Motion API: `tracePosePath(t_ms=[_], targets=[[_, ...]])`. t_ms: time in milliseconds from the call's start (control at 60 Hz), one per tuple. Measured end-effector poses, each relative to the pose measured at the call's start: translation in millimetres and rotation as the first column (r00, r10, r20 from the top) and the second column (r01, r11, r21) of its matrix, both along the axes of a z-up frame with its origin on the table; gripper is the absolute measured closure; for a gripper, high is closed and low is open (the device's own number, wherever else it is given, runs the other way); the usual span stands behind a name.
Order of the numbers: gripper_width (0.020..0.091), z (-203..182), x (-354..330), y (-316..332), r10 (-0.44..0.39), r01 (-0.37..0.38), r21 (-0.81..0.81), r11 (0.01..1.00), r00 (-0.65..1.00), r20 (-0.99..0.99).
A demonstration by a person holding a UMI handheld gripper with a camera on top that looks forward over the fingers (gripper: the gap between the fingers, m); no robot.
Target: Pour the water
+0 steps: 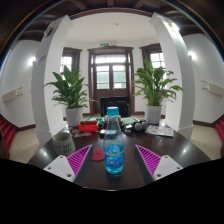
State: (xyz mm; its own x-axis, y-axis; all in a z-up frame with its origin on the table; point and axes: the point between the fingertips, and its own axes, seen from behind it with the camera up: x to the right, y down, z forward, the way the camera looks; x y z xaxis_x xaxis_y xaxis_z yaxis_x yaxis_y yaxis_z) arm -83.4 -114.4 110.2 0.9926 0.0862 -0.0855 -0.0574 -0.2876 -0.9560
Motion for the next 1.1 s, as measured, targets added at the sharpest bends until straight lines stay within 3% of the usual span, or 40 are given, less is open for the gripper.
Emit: tracePosePath(t_ms=[333,400,450,500,517,533,567,700,717,733,950,1100], targets=[[0.0280,-21,-1,86,0.027,-0.028,0.034,0.999,0.999,0.017],[0.0333,-25,-5,93,0.033,-0.033,0.040,0.999,0.999,0.006],[0.0432,-27,-8,97,0.036,-0.036,0.048,0.998,0.999,0.013],[0.0466,-28,-14,98,0.043,-0.046,0.060,0.997,0.998,0.038],[0.0494,-28,-15,98,0.046,-0.049,0.064,0.997,0.998,0.044],[0.0581,-28,-16,99,0.049,-0.053,0.069,0.996,0.998,0.049],[0.0591,-25,-16,101,0.055,-0.060,0.078,0.995,0.996,0.064],[0.0761,-24,-19,101,0.039,-0.047,0.107,0.993,0.997,0.071],[0.0722,-24,-19,101,0.041,-0.049,0.107,0.993,0.996,0.076],[0.0791,-24,-20,101,0.043,-0.051,0.107,0.993,0.996,0.080],[0.0792,-25,-28,103,0.063,-0.076,0.082,0.994,0.986,0.153],[0.0793,-9,-41,112,0.123,-0.166,0.064,0.984,0.893,0.434]])
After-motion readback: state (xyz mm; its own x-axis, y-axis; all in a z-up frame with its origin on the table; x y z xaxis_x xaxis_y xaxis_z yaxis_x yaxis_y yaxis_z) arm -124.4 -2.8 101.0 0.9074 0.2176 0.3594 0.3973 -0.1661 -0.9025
